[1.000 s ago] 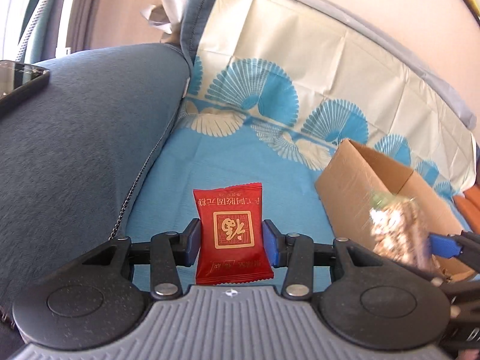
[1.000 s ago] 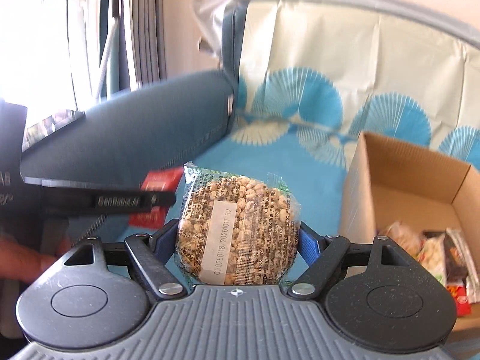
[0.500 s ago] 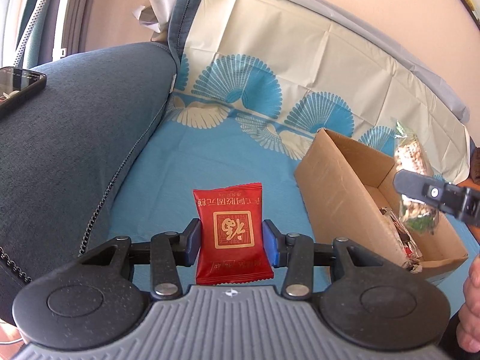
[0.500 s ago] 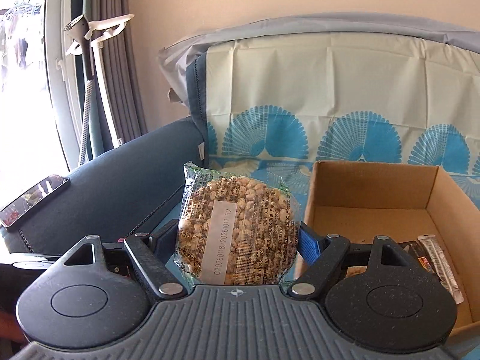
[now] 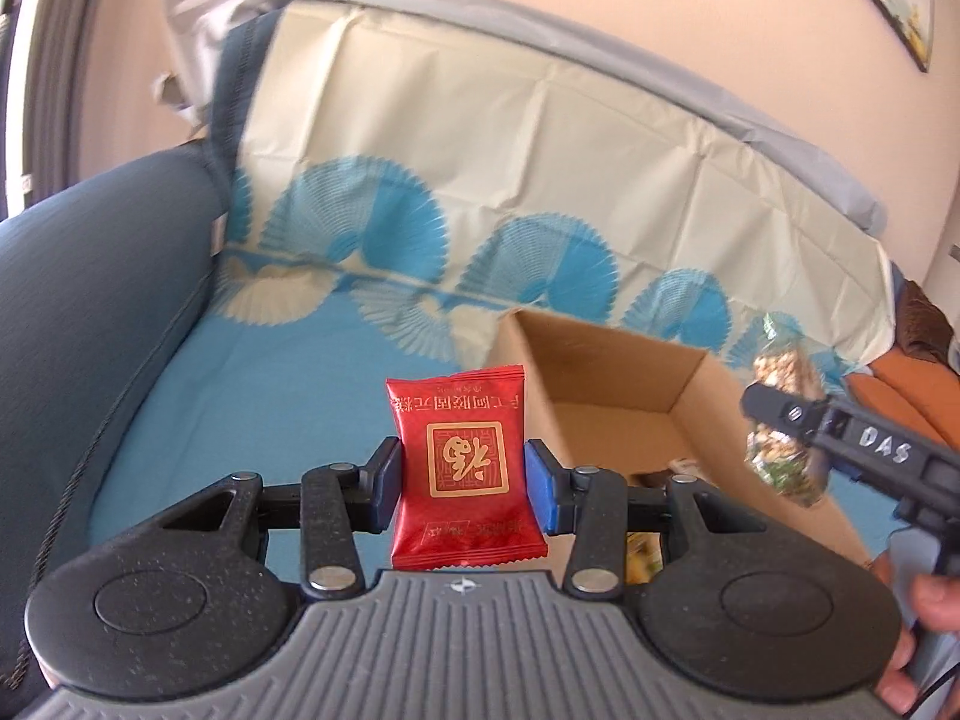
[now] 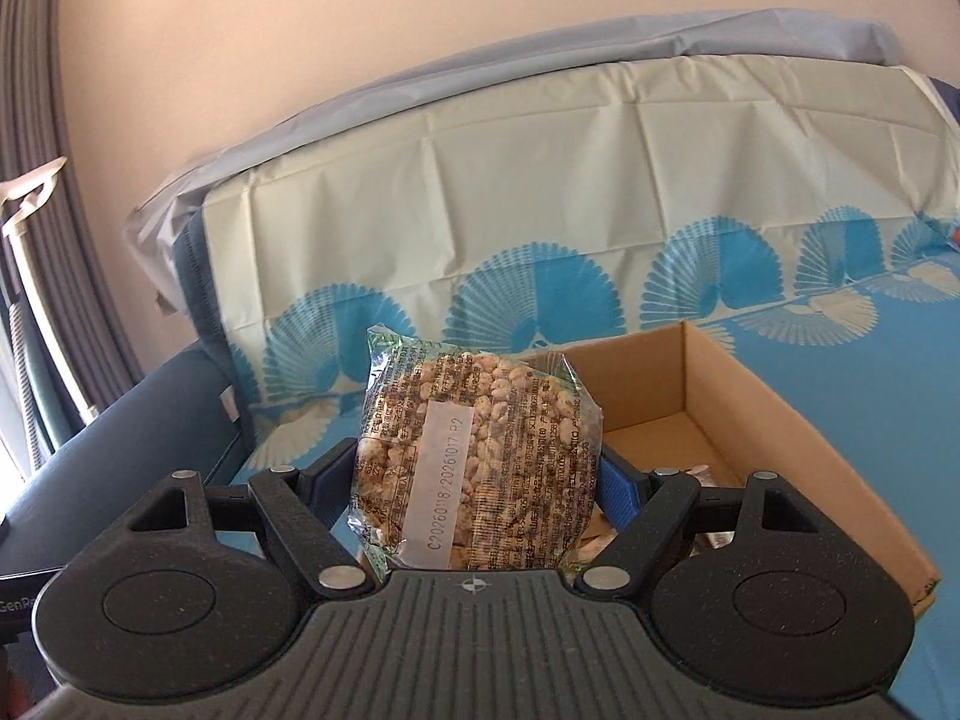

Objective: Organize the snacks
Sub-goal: 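Carry the red packet and nut-cookie bag over the box with both tools, then open both tools to drop the cookie bag and red packet into the box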

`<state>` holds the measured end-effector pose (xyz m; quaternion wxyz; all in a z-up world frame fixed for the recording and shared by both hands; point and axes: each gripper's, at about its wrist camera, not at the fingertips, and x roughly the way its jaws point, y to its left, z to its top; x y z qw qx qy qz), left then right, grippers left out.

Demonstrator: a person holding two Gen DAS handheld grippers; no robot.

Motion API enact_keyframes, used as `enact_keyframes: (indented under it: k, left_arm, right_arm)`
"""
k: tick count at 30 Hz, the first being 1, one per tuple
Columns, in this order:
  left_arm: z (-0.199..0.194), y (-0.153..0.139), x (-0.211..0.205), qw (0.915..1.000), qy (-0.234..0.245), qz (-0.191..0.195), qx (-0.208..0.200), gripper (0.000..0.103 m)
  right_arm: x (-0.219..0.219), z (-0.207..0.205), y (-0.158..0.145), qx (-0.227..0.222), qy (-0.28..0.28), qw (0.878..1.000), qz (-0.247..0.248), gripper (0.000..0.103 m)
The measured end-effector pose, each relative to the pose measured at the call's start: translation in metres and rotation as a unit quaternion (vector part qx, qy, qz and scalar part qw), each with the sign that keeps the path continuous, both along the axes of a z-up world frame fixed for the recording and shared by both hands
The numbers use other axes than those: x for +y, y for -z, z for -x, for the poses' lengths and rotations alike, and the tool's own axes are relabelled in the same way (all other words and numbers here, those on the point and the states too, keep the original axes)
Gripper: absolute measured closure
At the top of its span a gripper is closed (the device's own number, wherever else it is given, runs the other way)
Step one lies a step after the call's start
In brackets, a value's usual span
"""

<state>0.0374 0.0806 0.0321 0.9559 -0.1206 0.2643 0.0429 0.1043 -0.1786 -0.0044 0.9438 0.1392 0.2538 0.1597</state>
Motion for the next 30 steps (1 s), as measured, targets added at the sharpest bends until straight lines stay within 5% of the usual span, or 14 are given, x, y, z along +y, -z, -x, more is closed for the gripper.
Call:
enact_keyframes:
  k: [12, 15, 22, 30]
  left_arm:
    - [-0.088, -0.045, -0.103, 0.9930, 0.099, -0.016, -0.063, 0.054]
    - [-0.093, -0.054, -0.119, 0.9902, 0.114, -0.019, -0.079, 0.033]
    - [-0.056, -0.047, -0.111, 0.9912, 0.102, -0.015, -0.083, 0.018]
    - [0.007, -0.026, -0.089, 0.9959, 0.066, -0.023, -0.056, 0.017]
  right_arm:
    - [-0.052, -0.025, 0.020, 0.046, 0.127, 0.991, -0.019, 0.018]
    - [-0.056, -0.026, 0.024, 0.054, 0.137, 0.989, -0.013, 0.008]
    - [-0.058, -0.025, 0.024, 0.053, 0.141, 0.989, -0.003, 0.006]
    - [-0.055, -0.010, 0.014, 0.036, 0.125, 0.991, 0.021, 0.001]
